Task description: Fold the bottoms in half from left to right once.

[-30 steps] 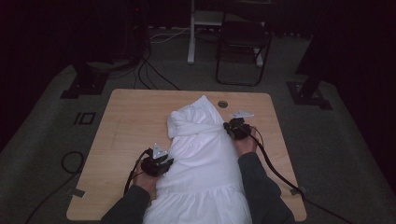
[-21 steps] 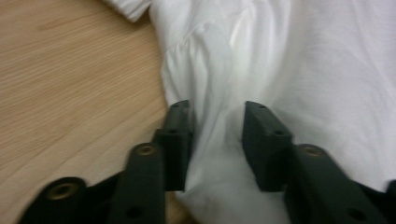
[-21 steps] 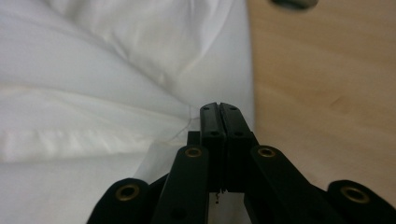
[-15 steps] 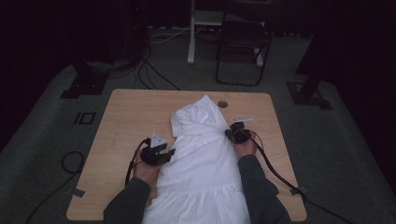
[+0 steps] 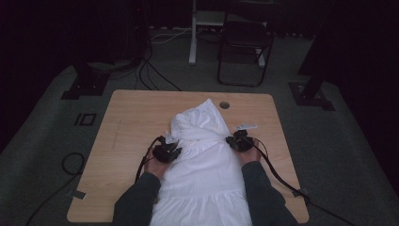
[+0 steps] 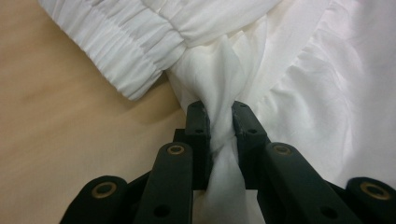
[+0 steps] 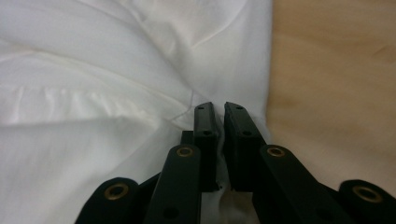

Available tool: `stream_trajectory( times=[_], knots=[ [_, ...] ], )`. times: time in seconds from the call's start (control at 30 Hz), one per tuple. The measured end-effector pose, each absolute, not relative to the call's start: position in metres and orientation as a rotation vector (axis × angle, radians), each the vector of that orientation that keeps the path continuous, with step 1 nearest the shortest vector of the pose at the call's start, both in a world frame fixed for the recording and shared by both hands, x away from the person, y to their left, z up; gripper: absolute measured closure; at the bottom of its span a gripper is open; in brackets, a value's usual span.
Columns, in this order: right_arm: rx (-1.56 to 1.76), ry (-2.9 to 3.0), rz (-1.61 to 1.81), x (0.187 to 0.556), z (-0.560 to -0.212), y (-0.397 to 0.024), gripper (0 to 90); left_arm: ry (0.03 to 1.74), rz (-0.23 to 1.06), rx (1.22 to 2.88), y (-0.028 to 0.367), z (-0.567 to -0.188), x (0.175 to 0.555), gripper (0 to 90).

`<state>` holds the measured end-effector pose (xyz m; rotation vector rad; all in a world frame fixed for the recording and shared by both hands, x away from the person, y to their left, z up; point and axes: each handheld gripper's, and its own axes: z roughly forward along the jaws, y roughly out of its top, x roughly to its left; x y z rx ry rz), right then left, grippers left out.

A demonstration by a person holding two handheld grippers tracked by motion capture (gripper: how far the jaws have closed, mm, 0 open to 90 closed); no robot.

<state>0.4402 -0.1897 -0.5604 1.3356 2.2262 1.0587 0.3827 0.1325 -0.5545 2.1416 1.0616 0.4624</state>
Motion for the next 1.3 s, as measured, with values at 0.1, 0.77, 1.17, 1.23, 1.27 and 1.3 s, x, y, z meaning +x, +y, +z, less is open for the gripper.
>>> stream_trajectory(
  times=[0.1, 0.77, 1.17, 1.23, 1.27, 1.3],
  knots=[
    [1.287, 2.260, 1.075, 0.411, -0.562, -0.184, 83.4, 1.046, 0.458, 2.155, 0.141, -0.555, 0.361, 79.6],
    [1.212, 2.304, 1.164, 0.349, -0.569, -0.171, 83.6, 1.159, 0.482, 2.002, 0.186, -0.550, 0.330, 34.8],
    [1.212, 2.305, 1.173, 0.350, -0.569, -0.171, 84.0, 1.193, 0.522, 1.975, 0.196, -0.536, 0.346, 37.7],
    [1.210, 2.306, 1.174, 0.350, -0.569, -0.172, 84.1, 1.200, 0.531, 2.025, 0.190, -0.544, 0.349, 36.0],
    [1.211, 2.306, 1.173, 0.350, -0.569, -0.172, 84.0, 1.199, 0.524, 2.036, 0.188, -0.546, 0.349, 35.5],
    [1.211, 2.306, 1.173, 0.350, -0.570, -0.172, 84.0, 1.200, 0.515, 2.038, 0.186, -0.548, 0.350, 35.2]
  ],
)
